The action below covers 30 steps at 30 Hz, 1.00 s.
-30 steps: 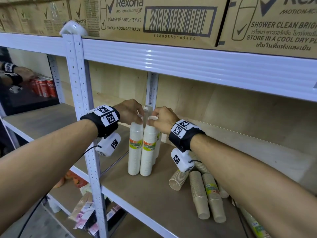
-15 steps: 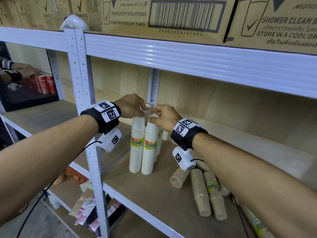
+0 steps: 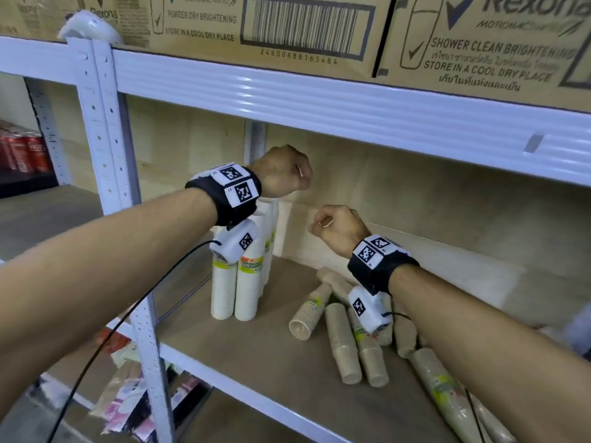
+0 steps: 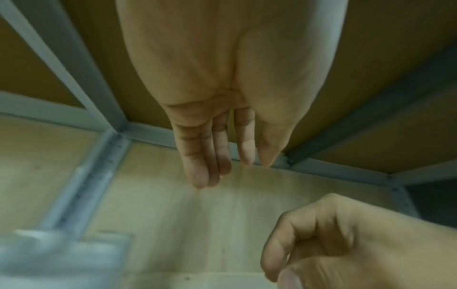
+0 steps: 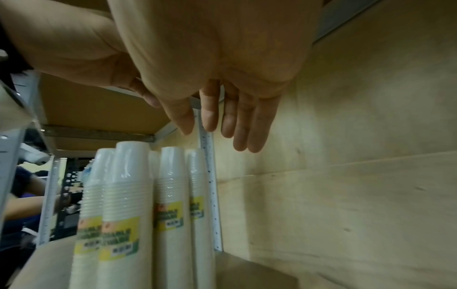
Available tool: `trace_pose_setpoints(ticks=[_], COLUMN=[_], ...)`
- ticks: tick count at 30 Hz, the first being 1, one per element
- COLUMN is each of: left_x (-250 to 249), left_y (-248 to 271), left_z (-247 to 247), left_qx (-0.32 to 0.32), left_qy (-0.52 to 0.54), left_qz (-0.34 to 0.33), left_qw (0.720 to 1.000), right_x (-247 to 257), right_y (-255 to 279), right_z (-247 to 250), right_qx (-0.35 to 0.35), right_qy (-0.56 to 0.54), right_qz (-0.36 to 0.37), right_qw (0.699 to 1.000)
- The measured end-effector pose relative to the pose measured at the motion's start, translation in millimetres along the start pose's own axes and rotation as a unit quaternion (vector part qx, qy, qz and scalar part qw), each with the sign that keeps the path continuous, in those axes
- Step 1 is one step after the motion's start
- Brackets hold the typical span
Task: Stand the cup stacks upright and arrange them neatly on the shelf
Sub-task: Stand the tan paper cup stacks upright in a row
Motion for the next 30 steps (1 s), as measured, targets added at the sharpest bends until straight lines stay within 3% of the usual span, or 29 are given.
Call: trace_pose_setpoints(ticks=[5,14,20,24,30], left_x=[-15,38,77,111,115], left_y=[5,35,66,81,92], left_z=[-77,-204,-256,-293,-294], left_qx=[0.073,0.176,0.243,0.263,0.266], left_qy=[0.006,0.002,-0.078,-0.046,-0.037], left_qz=[-0.020,0.039,0.030,0.072,0.091], left_qw=[0.997,0.984,0.966,0.961,0.959], right_x=[-60,-115,-136,-142,-146], right_y=[41,121,157,169,173], right_z=[7,-25,-64,-76,-74], right_qx=[0.019,0.079,0.125,0.112,0.103], right_qy=[0.030,0.017,0.019,0.018,0.075], right_qz=[-0.076,-0.174,-0.209,-0.232,-0.231], right_qw=[0.996,0.981,0.970,0.966,0.965])
Point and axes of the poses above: each hand's wrist, its own y-axis away from the middle knuckle, its own z-axis out of the back of the hand, x = y × z, the point moved 10 cm from there along -y, towards the middle knuckle, and after that the axes turned 10 degrees about -x, right-handed, at the moved point
